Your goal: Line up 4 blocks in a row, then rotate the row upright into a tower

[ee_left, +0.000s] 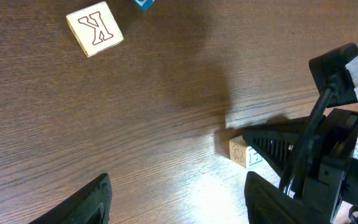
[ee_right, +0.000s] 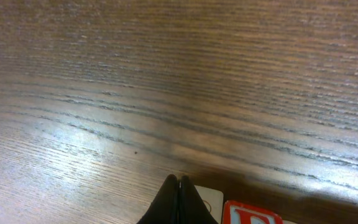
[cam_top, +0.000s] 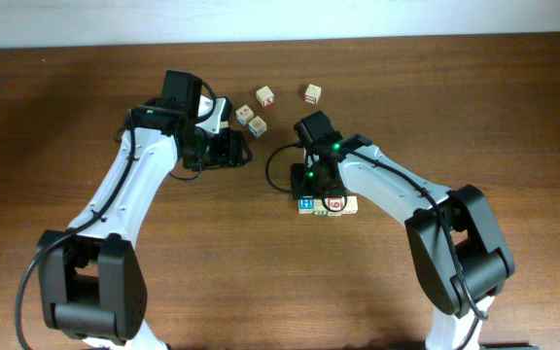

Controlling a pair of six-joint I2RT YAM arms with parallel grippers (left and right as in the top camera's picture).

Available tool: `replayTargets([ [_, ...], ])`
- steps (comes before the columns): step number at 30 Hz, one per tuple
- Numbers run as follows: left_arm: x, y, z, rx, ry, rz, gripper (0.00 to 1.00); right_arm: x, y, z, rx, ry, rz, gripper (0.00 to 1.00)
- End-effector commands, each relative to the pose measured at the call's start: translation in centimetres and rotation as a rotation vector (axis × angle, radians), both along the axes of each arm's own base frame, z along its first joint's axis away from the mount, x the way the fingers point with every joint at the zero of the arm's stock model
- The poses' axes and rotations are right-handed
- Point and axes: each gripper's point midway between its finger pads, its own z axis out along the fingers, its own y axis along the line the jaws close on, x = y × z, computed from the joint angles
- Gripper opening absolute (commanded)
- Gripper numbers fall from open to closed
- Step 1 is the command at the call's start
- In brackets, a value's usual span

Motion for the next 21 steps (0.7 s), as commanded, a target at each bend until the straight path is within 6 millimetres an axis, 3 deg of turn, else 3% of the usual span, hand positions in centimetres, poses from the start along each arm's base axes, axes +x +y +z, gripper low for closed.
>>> replayTargets([
  [1, 0.2, 0.0, -0.1, 0.006, -0.004, 0.003, 0.67, -0.1, 0.4, 0.3, 0.001, -0.001, 0.001, 0.04],
  [6, 0.2, -0.1, -0.1, 0.006, -0.008, -0.001, 0.67, 0.0, 0.4, 0.3, 0.002, -0.003, 0.001, 0.04],
  [8, 0.5, 0.4, -0.3, 0.037, -0.017, 0.01, 0.7, 1.0, 0.5, 0.9, 0.011, -0.045, -0.007, 0.05],
  [10, 0.7, 1.0, -0.4, 0.074, -0.028, 0.024, 0.72, 3.1, 0.0, 3.9, 0.043, -0.121, -0.016, 0.09],
  [11, 0.7, 1.1, -0.3, 0.076, -0.027, 0.021, 0.61, 3.8, -0.8, 6.3, 0.053, -0.163, -0.016, 0.09],
  [12, 0.1, 0.9, 0.0, 0.073, -0.015, 0.013, 0.61, 3.9, -2.1, 8.5, 0.051, -0.187, -0.016, 0.09],
  [14, -1.8, -0.2, 0.0, 0.091, 0.018, -0.057, 0.62, 2.9, -5.6, 11.7, 0.046, -0.182, -0.023, 0.09],
  [15, -2.7, -1.1, -0.5, 0.097, 0.042, -0.087, 0.59, 1.7, -7.7, 12.2, 0.045, -0.141, -0.02, 0.09],
  [17, -4.0, -4.2, -2.4, 0.097, 0.05, -0.156, 0.41, -0.8, -11.5, 10.8, 0.063, -0.006, -0.02, 0.08],
  [20, -5.2, -5.6, -4.7, 0.091, 0.107, -0.118, 0.0, -2.3, -13.5, 7.9, 0.095, 0.076, -0.086, 0.04],
  [21, -5.5, -5.5, -5.5, 0.089, 0.145, -0.071, 0.0, -2.9, -14.1, 6.6, 0.111, 0.101, -0.11, 0.04],
])
